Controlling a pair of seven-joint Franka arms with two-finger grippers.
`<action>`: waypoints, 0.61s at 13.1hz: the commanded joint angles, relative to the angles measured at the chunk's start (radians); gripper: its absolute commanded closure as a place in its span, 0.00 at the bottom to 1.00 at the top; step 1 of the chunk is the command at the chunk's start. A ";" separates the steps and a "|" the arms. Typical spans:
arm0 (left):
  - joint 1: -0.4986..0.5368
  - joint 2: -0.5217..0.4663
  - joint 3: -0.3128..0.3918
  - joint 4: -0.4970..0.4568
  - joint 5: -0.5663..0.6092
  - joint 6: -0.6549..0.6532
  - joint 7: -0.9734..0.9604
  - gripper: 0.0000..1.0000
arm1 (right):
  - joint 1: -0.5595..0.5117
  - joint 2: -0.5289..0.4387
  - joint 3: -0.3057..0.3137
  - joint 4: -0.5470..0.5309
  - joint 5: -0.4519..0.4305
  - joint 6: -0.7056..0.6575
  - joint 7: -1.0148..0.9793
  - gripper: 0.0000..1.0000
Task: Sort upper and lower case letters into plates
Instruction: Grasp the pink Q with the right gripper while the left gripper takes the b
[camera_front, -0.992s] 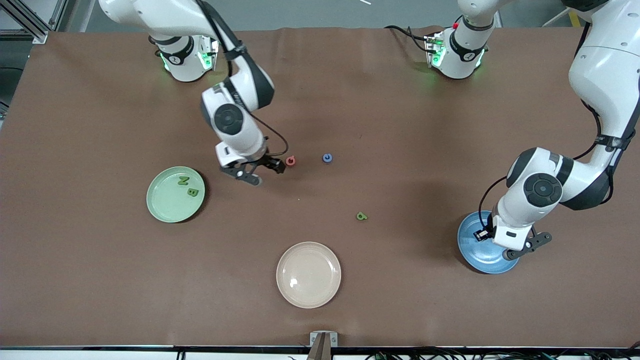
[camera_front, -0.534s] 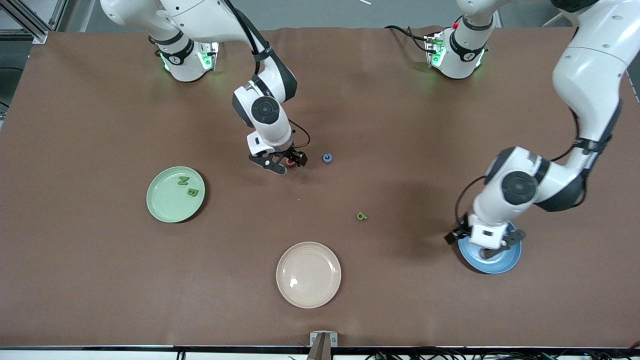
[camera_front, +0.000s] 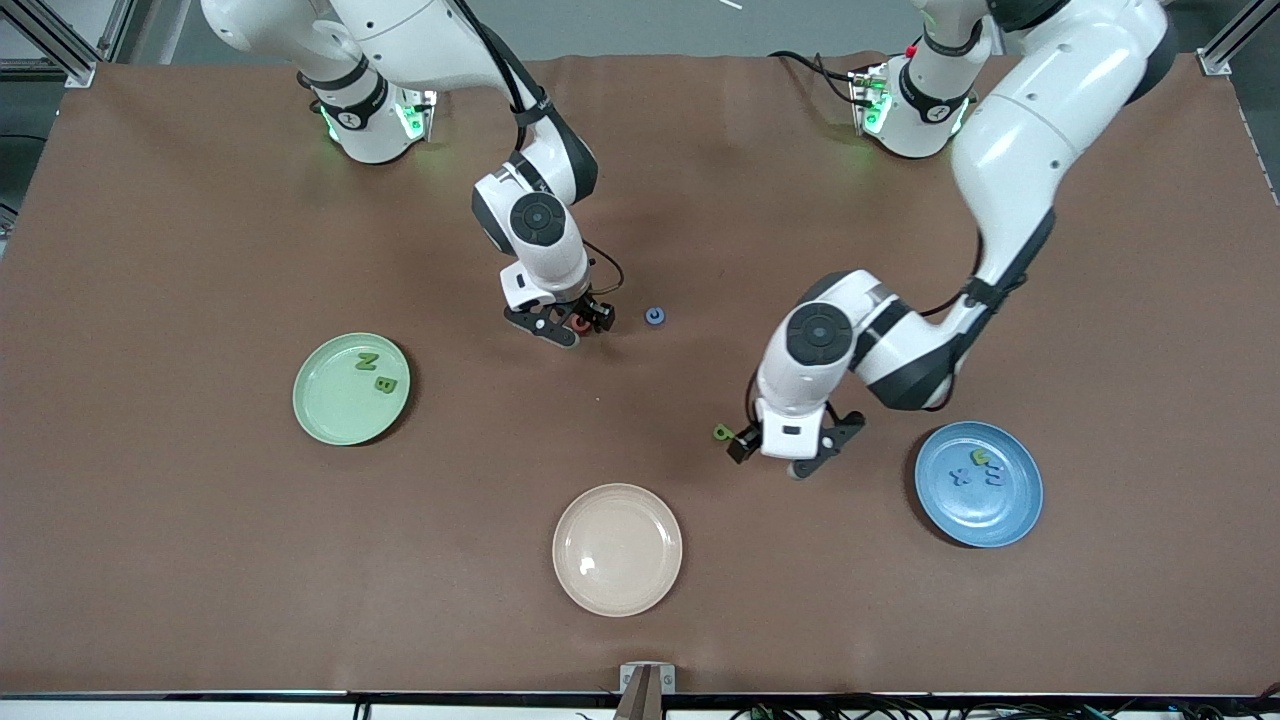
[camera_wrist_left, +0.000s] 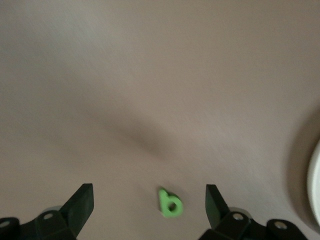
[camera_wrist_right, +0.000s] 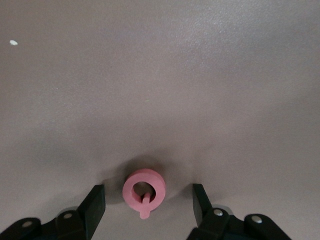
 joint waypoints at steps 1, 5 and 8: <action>-0.146 0.073 0.086 0.131 -0.053 -0.013 -0.080 0.05 | 0.012 -0.006 -0.011 -0.014 -0.002 0.019 0.014 0.44; -0.221 0.102 0.140 0.150 -0.099 0.002 -0.148 0.17 | 0.003 -0.012 -0.012 -0.013 -0.002 0.007 0.011 0.98; -0.230 0.118 0.160 0.151 -0.099 0.008 -0.156 0.23 | -0.002 -0.076 -0.075 -0.011 -0.002 -0.085 -0.072 1.00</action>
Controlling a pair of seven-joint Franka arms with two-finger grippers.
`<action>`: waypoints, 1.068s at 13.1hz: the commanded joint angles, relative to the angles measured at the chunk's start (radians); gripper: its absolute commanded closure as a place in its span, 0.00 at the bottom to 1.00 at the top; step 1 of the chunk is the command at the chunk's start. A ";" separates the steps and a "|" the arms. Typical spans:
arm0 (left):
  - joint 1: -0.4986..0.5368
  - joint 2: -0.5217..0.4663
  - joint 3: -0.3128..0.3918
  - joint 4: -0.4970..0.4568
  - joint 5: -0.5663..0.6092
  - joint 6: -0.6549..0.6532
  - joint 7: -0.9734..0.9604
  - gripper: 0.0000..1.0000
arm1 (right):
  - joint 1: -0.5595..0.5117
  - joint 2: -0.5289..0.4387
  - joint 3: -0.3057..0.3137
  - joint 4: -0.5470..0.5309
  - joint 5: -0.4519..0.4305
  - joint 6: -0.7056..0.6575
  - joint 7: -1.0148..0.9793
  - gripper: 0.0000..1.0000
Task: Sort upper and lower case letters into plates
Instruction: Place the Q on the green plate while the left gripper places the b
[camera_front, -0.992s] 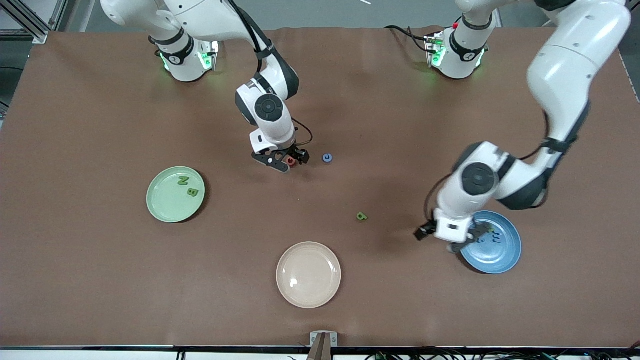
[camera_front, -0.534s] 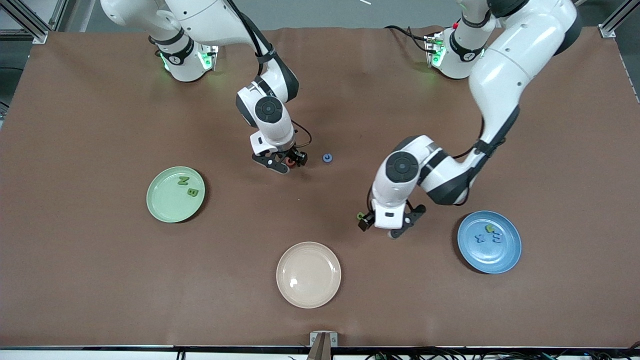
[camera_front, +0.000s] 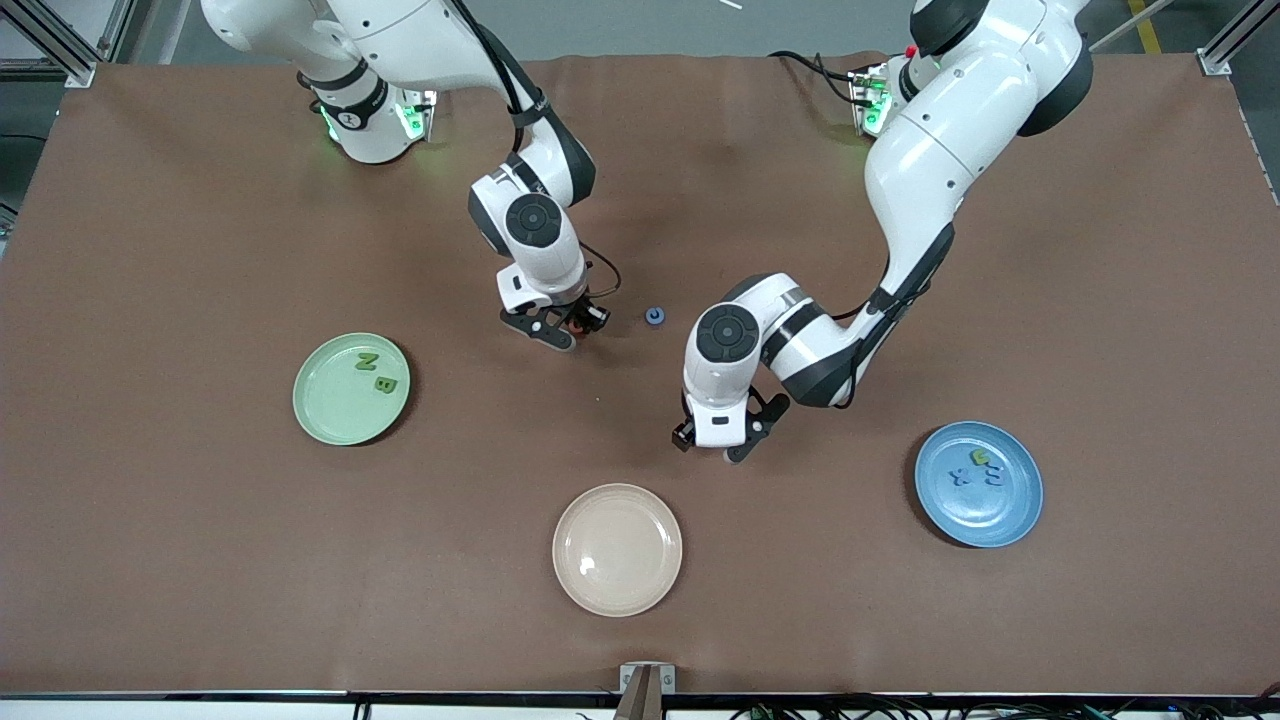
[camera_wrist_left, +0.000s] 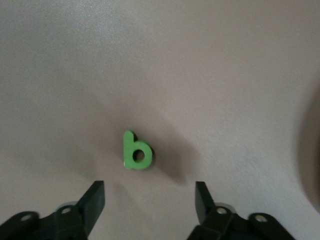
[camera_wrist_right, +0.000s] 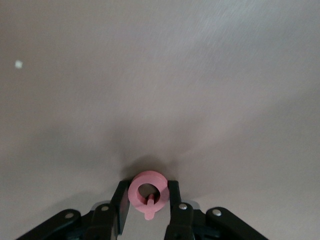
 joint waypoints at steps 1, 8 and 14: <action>-0.009 0.024 0.026 0.032 -0.019 0.004 -0.005 0.25 | -0.002 -0.100 -0.087 -0.015 -0.001 -0.127 -0.127 1.00; 0.002 0.029 0.026 0.031 -0.049 0.002 -0.004 0.99 | -0.328 -0.197 -0.187 -0.032 -0.001 -0.270 -0.764 1.00; 0.168 -0.083 -0.010 0.029 -0.077 -0.062 0.093 1.00 | -0.565 -0.161 -0.187 -0.032 -0.001 -0.221 -1.123 0.99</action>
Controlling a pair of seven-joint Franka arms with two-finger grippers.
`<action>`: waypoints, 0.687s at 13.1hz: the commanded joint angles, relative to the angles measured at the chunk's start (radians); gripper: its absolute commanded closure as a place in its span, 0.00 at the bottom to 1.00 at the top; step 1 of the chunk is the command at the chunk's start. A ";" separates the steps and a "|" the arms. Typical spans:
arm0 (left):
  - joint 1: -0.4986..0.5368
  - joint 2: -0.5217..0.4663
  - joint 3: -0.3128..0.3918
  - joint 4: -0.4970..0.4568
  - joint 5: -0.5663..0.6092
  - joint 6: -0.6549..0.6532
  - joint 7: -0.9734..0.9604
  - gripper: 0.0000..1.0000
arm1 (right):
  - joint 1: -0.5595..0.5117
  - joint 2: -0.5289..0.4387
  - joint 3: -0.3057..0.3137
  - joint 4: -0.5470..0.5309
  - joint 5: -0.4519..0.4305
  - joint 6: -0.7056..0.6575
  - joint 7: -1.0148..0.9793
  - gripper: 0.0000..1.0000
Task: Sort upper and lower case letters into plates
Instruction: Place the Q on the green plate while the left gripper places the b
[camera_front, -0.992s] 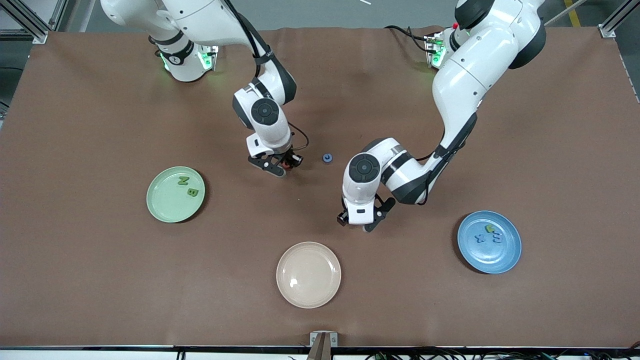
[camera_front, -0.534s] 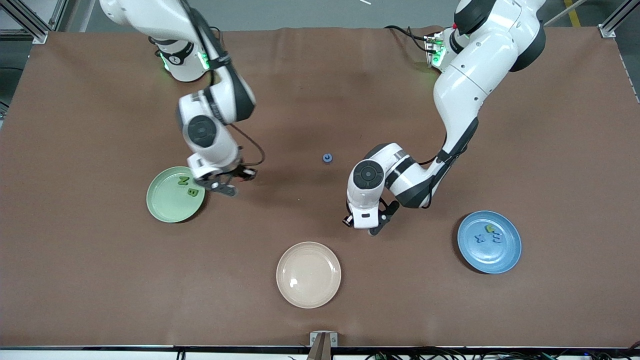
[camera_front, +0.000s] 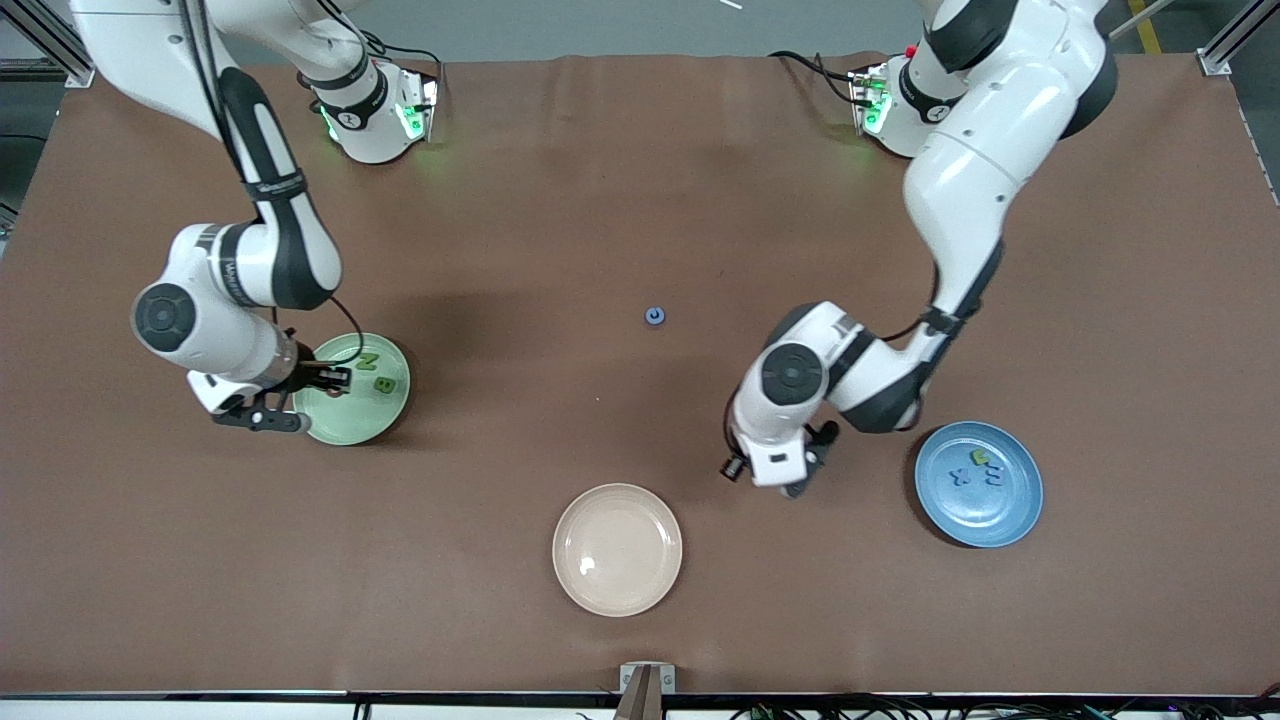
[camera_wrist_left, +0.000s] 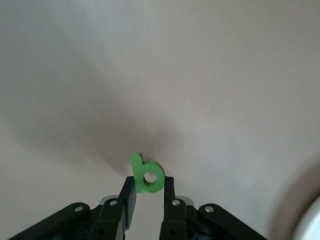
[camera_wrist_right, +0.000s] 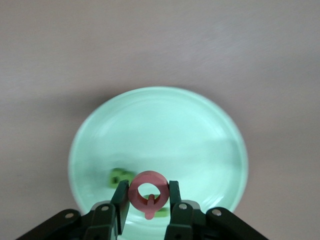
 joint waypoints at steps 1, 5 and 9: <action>0.073 -0.080 -0.016 -0.022 -0.022 -0.065 0.099 1.00 | -0.061 0.023 0.022 -0.022 0.000 0.060 -0.076 0.99; 0.220 -0.117 -0.016 -0.030 -0.021 -0.180 0.377 1.00 | -0.071 0.064 0.026 -0.036 0.012 0.074 -0.094 0.98; 0.380 -0.126 -0.016 -0.051 -0.015 -0.259 0.612 1.00 | -0.073 0.095 0.028 -0.040 0.015 0.081 -0.093 0.85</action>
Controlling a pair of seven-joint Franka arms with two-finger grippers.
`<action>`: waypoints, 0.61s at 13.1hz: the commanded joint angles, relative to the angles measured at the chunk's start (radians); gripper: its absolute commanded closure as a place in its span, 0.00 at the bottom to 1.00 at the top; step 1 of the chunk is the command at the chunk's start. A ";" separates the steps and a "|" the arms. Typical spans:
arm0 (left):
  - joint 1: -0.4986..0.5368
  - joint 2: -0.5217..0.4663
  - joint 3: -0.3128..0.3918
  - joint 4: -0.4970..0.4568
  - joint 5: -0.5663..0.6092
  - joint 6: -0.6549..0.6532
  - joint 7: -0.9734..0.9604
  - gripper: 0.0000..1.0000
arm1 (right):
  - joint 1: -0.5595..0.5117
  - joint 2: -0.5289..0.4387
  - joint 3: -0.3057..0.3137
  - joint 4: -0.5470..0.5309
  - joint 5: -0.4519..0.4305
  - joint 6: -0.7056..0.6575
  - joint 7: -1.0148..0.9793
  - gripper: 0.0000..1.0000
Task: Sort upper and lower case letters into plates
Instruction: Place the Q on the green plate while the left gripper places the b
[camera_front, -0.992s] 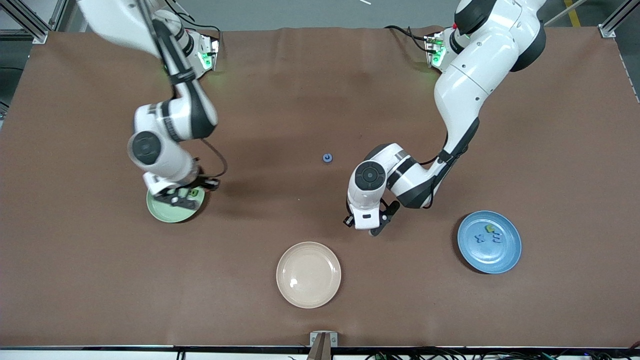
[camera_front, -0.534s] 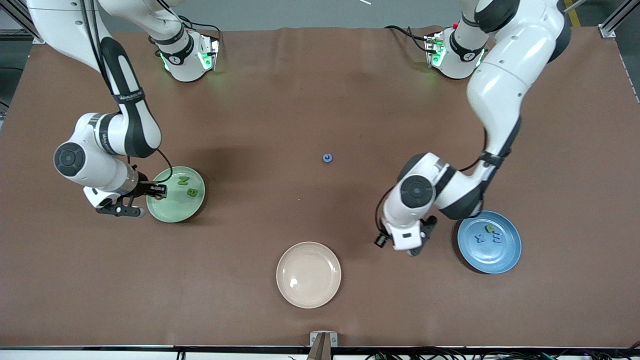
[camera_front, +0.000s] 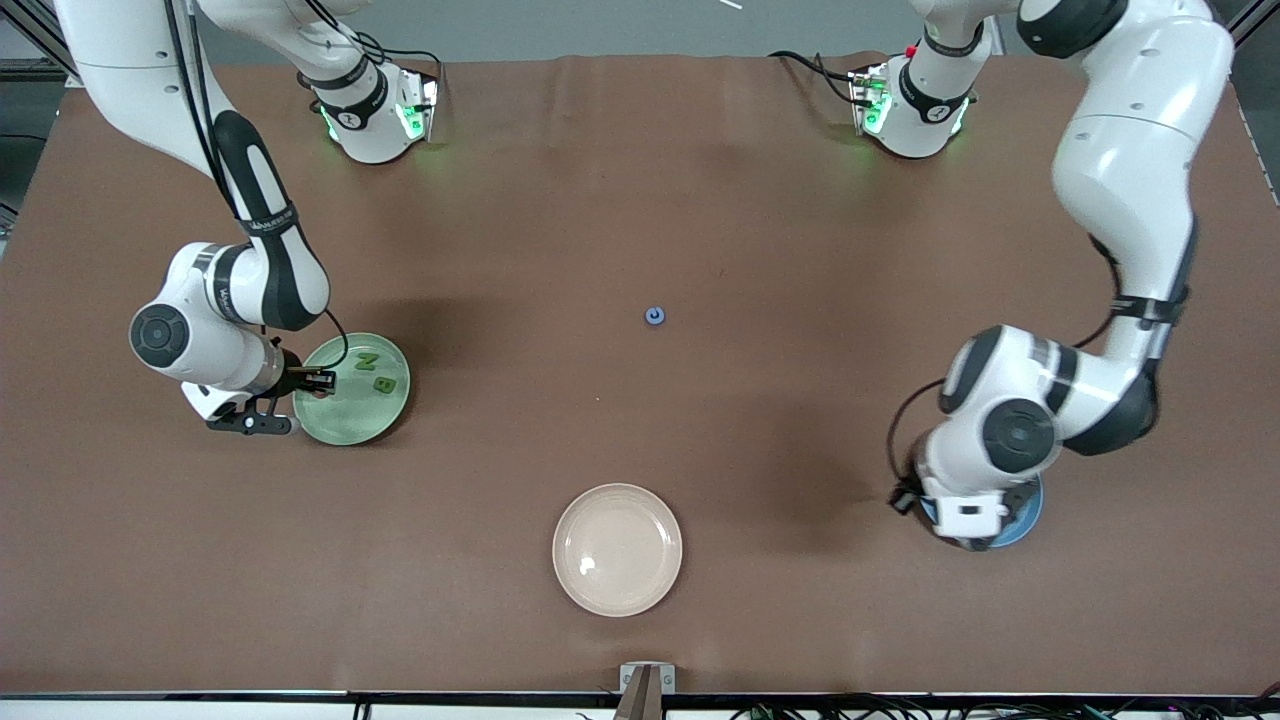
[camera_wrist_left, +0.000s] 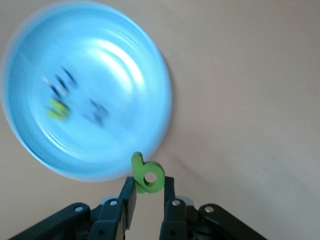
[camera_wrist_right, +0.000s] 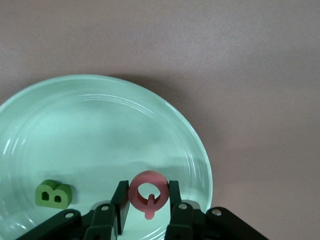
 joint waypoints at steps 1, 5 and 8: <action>0.085 -0.033 -0.010 -0.052 -0.012 -0.024 0.115 0.99 | -0.010 0.006 0.011 -0.016 0.022 0.015 -0.014 0.76; 0.122 -0.003 -0.001 -0.051 -0.003 0.026 0.138 0.39 | -0.004 0.001 0.011 -0.013 0.042 0.002 -0.008 0.00; 0.122 -0.022 0.004 -0.042 -0.004 0.023 0.148 0.01 | 0.047 -0.051 0.013 -0.004 0.069 -0.069 0.063 0.00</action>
